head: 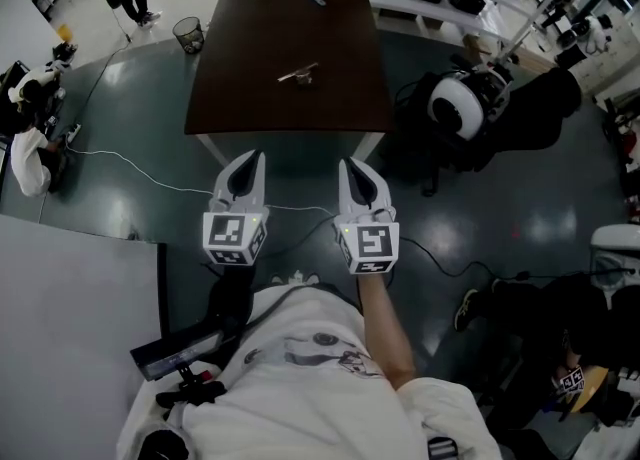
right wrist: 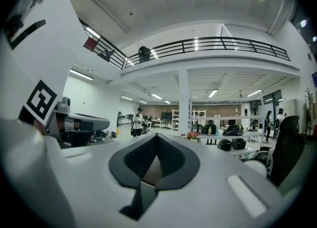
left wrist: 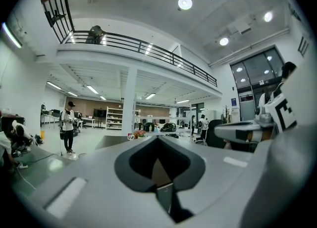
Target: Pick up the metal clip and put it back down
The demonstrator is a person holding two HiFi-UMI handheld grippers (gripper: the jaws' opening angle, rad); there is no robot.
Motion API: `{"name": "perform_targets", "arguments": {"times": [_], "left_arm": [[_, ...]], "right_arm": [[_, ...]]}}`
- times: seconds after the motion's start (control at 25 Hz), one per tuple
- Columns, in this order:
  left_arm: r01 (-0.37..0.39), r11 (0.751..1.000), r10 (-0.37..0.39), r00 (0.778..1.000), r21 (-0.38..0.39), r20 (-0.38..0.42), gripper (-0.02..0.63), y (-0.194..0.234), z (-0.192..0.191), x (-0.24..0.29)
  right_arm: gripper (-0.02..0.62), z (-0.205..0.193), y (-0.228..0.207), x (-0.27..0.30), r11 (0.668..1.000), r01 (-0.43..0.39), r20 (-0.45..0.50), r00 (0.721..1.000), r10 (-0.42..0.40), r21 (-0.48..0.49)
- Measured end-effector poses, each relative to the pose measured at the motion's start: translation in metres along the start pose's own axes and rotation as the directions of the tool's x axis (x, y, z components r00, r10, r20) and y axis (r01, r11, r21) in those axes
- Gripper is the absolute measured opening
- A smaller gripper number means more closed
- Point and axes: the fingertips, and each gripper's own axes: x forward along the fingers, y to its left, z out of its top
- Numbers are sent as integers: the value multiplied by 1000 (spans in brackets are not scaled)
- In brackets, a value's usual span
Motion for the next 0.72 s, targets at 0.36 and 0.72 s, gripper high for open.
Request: {"name": "perform_targets", "arguments": {"times": [0.36,0.72], "left_arm": [[7,1000,-7,1000,5,-5,-3,-3,-1,1],[17,1000,-17,1000,7,-13,-3,-7,-1,4]], "right_arm": [[-2,-1,1,0,1000,-5,-9,1000,5,-12],[-2,-4,-4,-1,1000,6,-23,1000,-7,-8]]}}
